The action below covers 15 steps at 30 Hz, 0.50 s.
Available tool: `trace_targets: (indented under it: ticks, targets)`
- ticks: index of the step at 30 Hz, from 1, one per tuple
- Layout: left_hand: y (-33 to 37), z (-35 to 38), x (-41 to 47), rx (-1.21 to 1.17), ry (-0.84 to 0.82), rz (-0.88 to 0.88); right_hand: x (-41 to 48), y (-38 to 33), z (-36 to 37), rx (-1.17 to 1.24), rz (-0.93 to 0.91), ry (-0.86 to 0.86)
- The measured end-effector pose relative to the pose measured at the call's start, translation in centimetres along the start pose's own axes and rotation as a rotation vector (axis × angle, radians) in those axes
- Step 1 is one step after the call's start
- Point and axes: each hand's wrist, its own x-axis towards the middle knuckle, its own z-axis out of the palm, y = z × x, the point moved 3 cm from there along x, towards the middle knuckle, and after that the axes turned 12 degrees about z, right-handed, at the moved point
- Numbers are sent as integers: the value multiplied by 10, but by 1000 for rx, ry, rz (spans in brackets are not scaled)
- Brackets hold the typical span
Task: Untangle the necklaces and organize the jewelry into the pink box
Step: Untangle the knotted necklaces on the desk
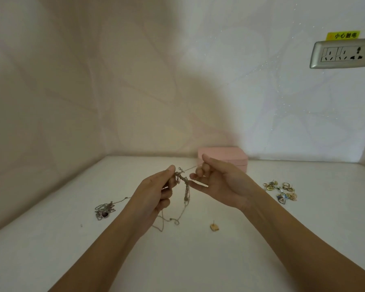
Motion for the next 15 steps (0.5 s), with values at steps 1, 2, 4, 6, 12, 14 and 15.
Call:
trace_targets:
  ticks: [1, 2, 4, 6, 12, 14, 15]
  targets:
    - [0, -3, 1, 4, 18, 0, 0, 0, 2, 37, -6, -14]
    - [0, -5, 1, -7, 33, -7, 1, 1, 3, 72, -10, -26]
    - [-1, -5, 0, -49, 26, -39, 1, 3, 7, 108, 7, -68]
    - [-2, -1, -1, -70, -24, -76, 2, 6, 9, 93, 34, -118]
    - [-8, 0, 1, -107, -106, -95, 0, 6, 13, -9, 4, -207]
    - [-8, 0, 1, -78, -149, -65, -1, 6, 15, -20, -12, -228]
    - [-9, 0, 1, -73, -159, -59, -2, 6, 16, -39, -18, -225]
